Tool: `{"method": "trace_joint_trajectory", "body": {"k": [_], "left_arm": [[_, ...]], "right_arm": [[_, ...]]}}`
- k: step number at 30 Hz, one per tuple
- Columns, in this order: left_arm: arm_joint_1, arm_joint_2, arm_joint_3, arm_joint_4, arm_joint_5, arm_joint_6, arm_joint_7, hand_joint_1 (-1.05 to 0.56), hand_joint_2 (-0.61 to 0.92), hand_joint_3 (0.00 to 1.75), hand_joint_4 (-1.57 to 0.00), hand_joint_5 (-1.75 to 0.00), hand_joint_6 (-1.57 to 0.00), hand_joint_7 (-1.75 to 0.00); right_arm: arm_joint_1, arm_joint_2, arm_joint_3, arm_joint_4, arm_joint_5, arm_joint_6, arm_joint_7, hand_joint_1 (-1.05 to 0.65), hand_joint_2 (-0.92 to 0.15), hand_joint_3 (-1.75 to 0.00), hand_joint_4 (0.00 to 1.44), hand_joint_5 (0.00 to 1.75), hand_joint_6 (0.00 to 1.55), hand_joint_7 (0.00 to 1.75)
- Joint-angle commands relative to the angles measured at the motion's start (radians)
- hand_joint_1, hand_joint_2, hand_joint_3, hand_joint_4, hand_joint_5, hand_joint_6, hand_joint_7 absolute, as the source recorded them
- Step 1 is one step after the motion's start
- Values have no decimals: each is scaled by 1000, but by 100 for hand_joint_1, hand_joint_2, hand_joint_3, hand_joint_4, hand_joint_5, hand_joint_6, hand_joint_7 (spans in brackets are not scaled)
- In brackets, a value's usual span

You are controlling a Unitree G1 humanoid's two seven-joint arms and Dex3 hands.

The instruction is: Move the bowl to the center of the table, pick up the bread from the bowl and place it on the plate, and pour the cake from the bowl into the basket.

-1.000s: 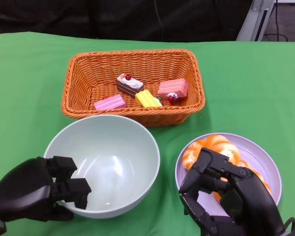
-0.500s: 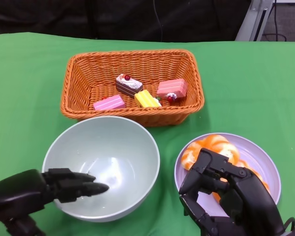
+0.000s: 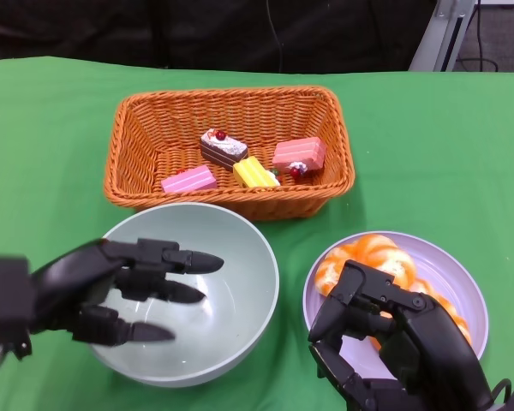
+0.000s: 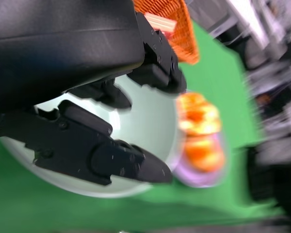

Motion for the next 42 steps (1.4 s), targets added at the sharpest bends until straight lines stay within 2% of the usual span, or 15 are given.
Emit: {"method": "trace_joint_trajectory", "body": {"k": [1,2,4,5,7,9,13,16,22,32,36,42], "left_arm": [[145,-69,152,-222,-158,184,6,-6,91,53,-78,-126,-83,-90],[159,-95,173,-235,-132,206,13,-6,91,60,-74,-143,-76,-114],[186,-145,211,-257,-80,250,20,-7,89,65,-71,-154,-71,-130],[198,-171,226,-263,-51,266,21,-9,85,74,-70,-163,-65,-144],[216,-214,254,-271,-1,292,18,-10,78,89,-69,-172,-61,-155],[235,-255,277,-257,71,277,13,-10,73,95,-71,-174,-61,-160],[253,-297,316,-231,110,315,-67,-11,64,111,-79,-175,-67,-160],[274,-319,338,-242,152,303,-108,-13,58,116,-79,-175,-68,-159],[293,-363,385,-277,182,311,-146,-15,57,116,-77,-175,-68,-158],[325,-361,437,-392,201,393,-150,-14,57,114,-74,-175,-68,-155],[332,-366,445,-400,222,391,-156,-12,57,115,-74,-175,-68,-155],[329,-383,454,-388,228,396,-179,-12,59,114,-72,-175,-67,-155]], "right_arm": [[5,-15,-27,0,18,-15,6,-31,-51,-98,64,175,60,149],[8,-19,-27,-3,21,-14,10,-31,-51,-99,64,175,59,149],[14,-25,-29,-9,35,-10,22,-30,-51,-100,63,175,58,150],[18,-28,-31,-13,45,-6,29,-26,-51,-103,62,175,57,152],[24,-33,-37,-19,60,-3,41,-22,-51,-107,62,175,56,153],[30,-36,-44,-17,56,-22,44,-20,-49,-113,63,175,56,154],[38,-66,-56,-24,48,-39,70,-19,-50,-119,66,175,59,155],[53,-82,-59,-33,53,-57,83,-21,-49,-121,70,175,63,154],[63,-96,-60,-66,63,-43,95,-23,-48,-123,73,175,68,152],[81,-118,-41,-198,80,114,89,-24,-46,-122,71,175,65,152],[86,-114,-38,-212,65,125,79,-23,-45,-124,71,175,65,152],[73,-113,-43,-180,69,88,89,-23,-44,-126,71,175,64,153]]}}
